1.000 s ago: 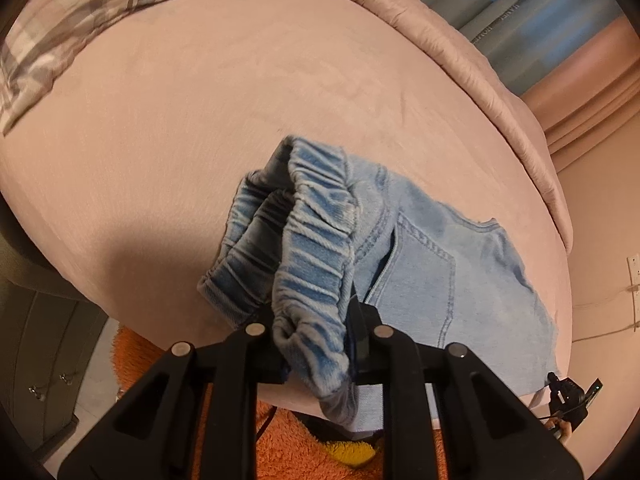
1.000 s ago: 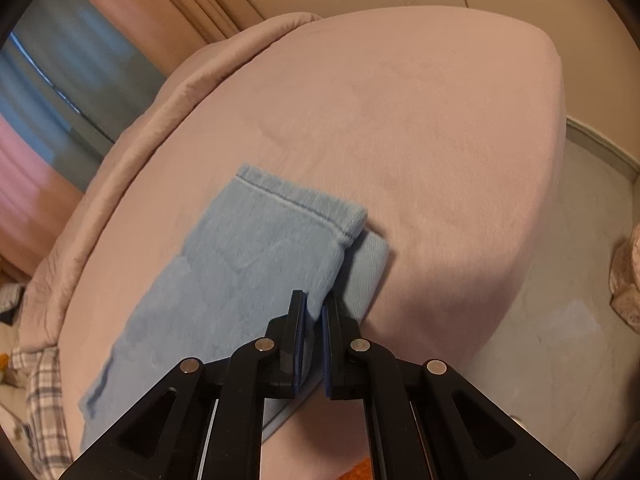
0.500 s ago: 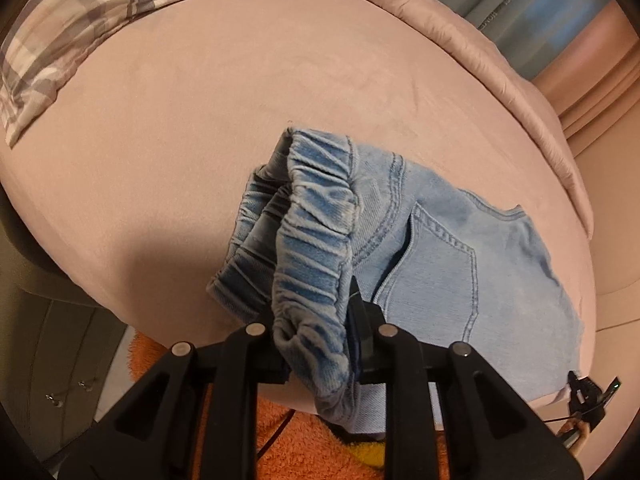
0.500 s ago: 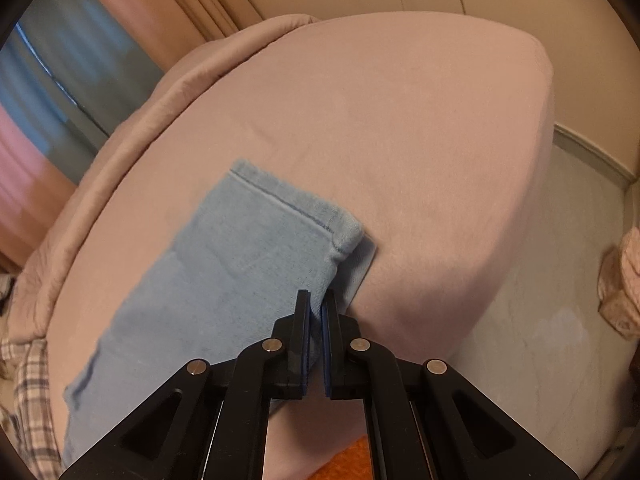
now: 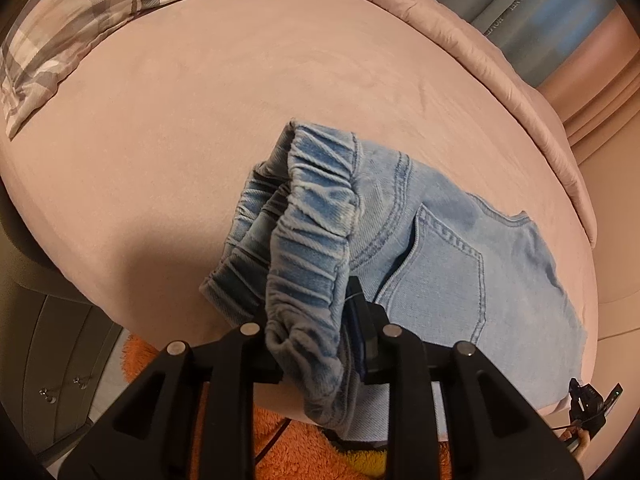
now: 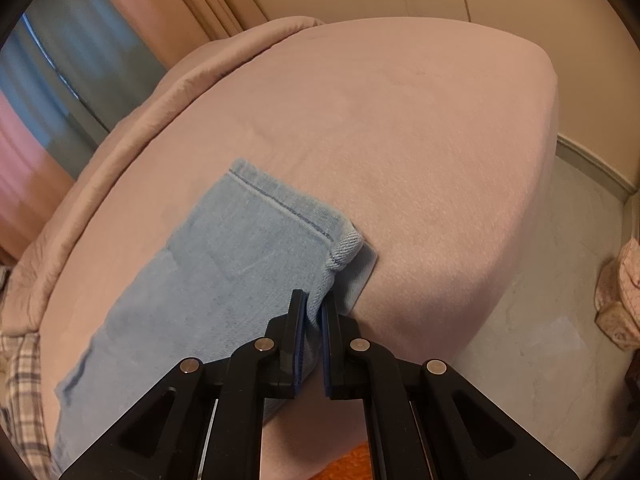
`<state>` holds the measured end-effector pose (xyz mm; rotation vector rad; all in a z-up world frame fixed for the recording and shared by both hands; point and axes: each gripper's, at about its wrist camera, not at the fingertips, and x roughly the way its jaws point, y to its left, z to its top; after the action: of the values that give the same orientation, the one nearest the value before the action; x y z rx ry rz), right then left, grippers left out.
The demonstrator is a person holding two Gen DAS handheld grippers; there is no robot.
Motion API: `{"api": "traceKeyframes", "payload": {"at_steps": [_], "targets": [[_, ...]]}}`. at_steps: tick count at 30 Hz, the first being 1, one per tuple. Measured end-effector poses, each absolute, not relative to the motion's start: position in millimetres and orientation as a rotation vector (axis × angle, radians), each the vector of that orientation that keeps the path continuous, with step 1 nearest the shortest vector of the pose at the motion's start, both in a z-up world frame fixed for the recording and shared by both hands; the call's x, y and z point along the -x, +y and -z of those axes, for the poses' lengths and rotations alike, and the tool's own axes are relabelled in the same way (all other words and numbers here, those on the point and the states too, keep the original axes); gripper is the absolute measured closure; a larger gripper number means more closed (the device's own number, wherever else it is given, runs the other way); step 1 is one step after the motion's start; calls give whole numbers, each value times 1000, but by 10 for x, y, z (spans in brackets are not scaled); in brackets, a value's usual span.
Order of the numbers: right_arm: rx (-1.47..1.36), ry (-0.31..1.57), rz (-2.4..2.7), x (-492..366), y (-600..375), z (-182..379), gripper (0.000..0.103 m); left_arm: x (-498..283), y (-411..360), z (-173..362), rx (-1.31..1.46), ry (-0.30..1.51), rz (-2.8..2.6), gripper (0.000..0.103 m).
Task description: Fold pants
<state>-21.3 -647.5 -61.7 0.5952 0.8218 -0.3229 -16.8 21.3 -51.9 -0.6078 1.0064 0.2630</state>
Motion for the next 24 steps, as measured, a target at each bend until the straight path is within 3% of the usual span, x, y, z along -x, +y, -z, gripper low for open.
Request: {"api": "traceKeyframes", "payload": {"at_steps": [2,4,9,11,13,15,18,21,24], "targets": [[-588,822,327,198,-6463,616,102,191,221,480,624,1008,-245,72],[-572,824,334,167,-6439,606,102,221,195,376,638,1008,-204,54],[-523,872,375,105,-6376,521,102,433,166,-64,568,855,-204,28],[-488,888,414,93,-6322,450,95,474,250,-200,548,795,-202,17],[-430,889,481,87,-6227,353,80,432,378,-199,552,788,-240,17],[-367,859,502,66,-6080,222,57,372,518,-146,588,788,-282,18],[-281,809,428,-25,-5755,-20,54,310,650,-17,624,792,-276,22],[-219,774,290,-174,-5350,-227,48,217,708,120,617,843,-305,44],[-161,777,113,-393,-4871,-323,47,148,748,283,633,888,-312,47]]}}
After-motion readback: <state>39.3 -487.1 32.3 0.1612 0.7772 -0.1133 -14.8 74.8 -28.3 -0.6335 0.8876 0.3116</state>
